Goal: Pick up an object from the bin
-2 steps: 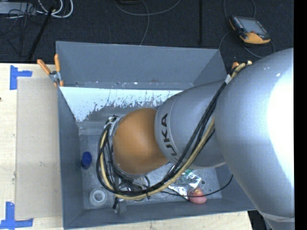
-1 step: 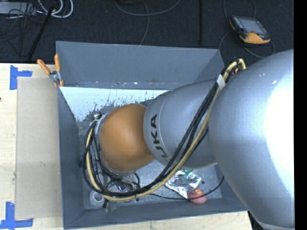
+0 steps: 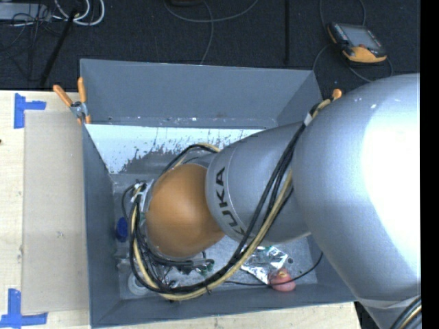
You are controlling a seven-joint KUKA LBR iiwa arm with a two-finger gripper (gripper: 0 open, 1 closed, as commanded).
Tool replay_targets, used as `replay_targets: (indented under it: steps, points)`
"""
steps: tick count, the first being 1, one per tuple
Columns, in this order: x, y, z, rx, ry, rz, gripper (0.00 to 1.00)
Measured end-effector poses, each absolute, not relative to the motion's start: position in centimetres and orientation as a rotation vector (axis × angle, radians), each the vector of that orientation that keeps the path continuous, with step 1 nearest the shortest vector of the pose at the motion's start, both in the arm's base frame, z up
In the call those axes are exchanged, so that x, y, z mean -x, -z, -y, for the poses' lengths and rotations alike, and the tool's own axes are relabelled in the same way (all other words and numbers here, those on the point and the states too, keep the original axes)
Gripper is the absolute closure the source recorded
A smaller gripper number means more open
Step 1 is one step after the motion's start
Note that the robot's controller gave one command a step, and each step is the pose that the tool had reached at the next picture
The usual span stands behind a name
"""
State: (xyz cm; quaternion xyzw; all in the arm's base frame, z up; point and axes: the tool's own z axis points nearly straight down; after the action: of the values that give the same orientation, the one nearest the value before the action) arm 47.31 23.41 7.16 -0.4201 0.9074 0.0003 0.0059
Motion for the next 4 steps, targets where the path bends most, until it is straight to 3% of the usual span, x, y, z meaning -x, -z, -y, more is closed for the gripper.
replay_targets:
  steps: [1,2,3,4]
  points:
    - [-47.6,-7.1,-24.2,1.465,0.001,-2.771,0.0]
    - [-47.7,-7.2,-24.3,1.462,0.001,-2.769,1.0]
    - [-47.8,-13.9,-24.4,1.458,0.0,-2.775,1.0]
    - [-47.9,-16.7,-24.5,1.454,-0.001,-2.781,1.0]
